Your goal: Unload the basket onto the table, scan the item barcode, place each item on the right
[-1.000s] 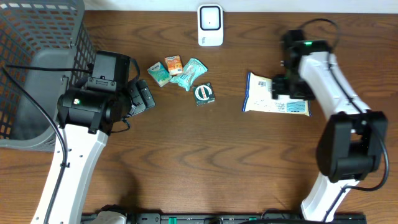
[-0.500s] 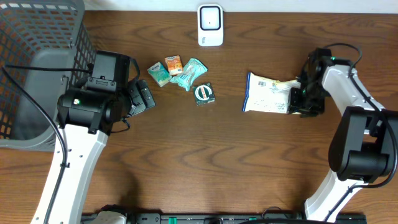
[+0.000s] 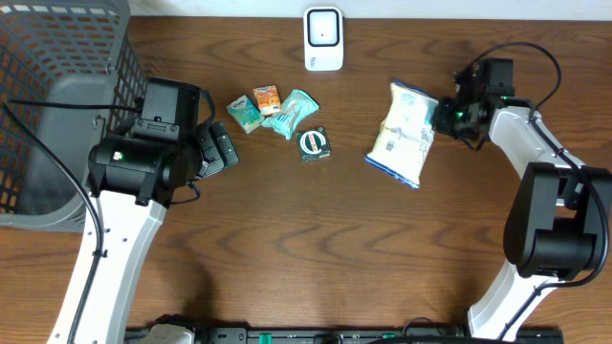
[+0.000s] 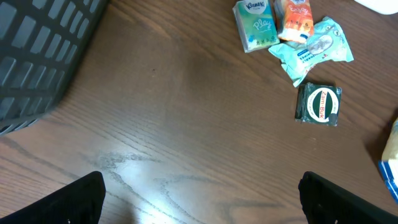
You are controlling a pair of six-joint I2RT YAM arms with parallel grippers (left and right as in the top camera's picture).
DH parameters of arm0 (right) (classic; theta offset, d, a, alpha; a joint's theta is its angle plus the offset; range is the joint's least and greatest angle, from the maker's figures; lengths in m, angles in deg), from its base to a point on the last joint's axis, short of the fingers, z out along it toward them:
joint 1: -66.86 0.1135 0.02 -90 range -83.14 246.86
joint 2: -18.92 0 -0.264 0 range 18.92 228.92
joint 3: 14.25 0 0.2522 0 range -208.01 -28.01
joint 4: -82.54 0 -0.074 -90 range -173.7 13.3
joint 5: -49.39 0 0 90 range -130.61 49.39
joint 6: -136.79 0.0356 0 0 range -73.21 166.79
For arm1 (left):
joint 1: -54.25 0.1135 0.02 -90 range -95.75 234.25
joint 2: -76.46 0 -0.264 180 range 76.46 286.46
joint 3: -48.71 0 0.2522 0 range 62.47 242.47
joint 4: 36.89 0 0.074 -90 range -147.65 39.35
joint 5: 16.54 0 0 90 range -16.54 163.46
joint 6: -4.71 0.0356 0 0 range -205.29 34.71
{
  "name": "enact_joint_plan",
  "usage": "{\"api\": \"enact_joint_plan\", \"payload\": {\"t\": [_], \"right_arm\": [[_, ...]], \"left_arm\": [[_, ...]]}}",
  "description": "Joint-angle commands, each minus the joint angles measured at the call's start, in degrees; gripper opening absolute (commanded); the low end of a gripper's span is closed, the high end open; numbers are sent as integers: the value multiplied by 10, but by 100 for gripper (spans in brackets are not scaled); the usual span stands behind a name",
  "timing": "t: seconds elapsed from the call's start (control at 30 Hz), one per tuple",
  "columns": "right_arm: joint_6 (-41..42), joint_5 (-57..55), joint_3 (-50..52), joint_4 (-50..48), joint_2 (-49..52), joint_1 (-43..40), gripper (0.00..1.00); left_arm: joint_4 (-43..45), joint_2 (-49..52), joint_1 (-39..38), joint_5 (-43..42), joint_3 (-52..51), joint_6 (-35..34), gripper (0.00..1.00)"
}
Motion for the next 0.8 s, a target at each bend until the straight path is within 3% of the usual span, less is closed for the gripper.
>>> {"api": "enact_joint_plan", "payload": {"t": [0.0,0.13,0.37,0.57,0.77], "right_arm": [[10,135,-30,-5,-4,16,11],[8,174,-44,18,-5,30,13],[-38,160,-95,133,-16,56,3],[-37,-5,-91,201,-14,104,1],[-37,-117,-21,178,-4,162,3]], "left_arm": [[-2,-2,2,5,2,-1,98],[-2,-2,2,5,2,-1,98],[-2,-2,2,5,2,-1,98],[-2,-2,2,5,2,-1,98],[-2,-2,2,5,2,-1,97]]}}
